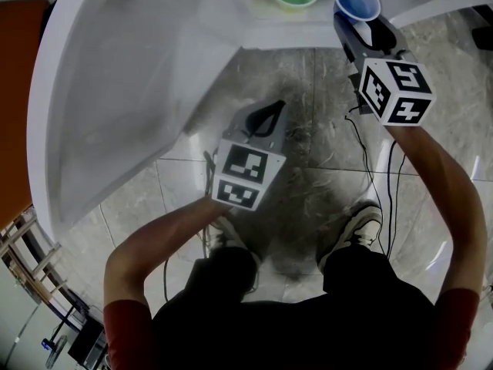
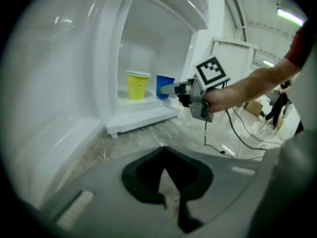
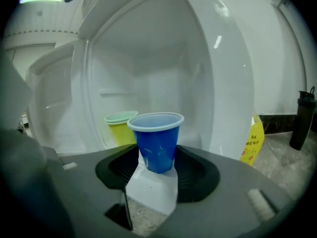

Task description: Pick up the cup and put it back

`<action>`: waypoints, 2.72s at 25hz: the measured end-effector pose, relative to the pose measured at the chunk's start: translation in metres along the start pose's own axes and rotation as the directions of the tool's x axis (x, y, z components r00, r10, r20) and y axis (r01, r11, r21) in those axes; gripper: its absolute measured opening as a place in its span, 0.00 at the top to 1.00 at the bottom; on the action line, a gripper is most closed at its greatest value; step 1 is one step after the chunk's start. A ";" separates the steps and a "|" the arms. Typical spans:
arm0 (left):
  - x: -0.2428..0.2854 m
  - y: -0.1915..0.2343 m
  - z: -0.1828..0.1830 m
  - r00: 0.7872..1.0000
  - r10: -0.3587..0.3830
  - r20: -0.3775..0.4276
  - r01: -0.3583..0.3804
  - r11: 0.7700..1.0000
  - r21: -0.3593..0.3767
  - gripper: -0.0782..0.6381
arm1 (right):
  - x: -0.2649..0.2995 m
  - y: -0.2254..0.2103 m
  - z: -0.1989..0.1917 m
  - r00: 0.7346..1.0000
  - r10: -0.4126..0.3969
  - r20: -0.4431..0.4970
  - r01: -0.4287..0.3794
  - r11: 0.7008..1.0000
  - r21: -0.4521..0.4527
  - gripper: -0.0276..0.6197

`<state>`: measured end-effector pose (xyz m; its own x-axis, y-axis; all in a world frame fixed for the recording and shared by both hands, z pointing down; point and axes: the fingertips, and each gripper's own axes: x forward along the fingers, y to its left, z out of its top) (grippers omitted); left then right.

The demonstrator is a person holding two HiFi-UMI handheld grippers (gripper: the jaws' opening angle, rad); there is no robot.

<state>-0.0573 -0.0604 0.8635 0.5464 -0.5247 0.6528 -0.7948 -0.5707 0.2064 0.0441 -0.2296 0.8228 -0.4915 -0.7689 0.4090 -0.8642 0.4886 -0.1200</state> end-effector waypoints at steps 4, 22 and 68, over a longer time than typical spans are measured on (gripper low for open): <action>-0.001 0.002 0.000 1.000 0.009 0.006 -0.009 1.000 -0.003 0.89 | 0.007 -0.003 0.001 1.000 -0.014 0.012 0.014 1.000 -0.006 0.61; 0.000 0.014 0.000 1.000 0.025 0.011 -0.025 0.999 -0.029 0.89 | 0.028 -0.003 -0.001 0.998 -0.057 0.001 0.057 0.996 -0.076 0.60; -0.009 0.003 0.012 0.998 0.056 0.027 -0.057 0.998 0.026 0.89 | -0.081 0.052 -0.075 0.974 0.139 -0.181 -0.159 0.982 -0.099 0.60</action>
<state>-0.0614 -0.0645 0.8496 0.5078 -0.5729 0.6434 -0.8173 -0.5564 0.1497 0.0472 -0.1109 0.8508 -0.5794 -0.6056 0.5455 -0.7602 0.6429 -0.0936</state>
